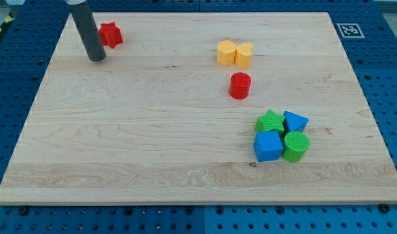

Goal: Move your arm top right of blue triangle

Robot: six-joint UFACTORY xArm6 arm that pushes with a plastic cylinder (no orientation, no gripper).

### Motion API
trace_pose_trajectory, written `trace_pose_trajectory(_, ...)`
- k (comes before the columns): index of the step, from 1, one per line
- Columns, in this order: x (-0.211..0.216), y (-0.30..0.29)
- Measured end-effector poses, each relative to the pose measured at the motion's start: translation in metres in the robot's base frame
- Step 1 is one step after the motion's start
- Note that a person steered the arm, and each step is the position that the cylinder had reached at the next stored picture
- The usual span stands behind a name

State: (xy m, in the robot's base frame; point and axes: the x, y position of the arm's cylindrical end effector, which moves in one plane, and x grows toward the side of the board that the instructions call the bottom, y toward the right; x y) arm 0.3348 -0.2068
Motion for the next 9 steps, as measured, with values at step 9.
trace_pose_trajectory(9,0.086,0.116)
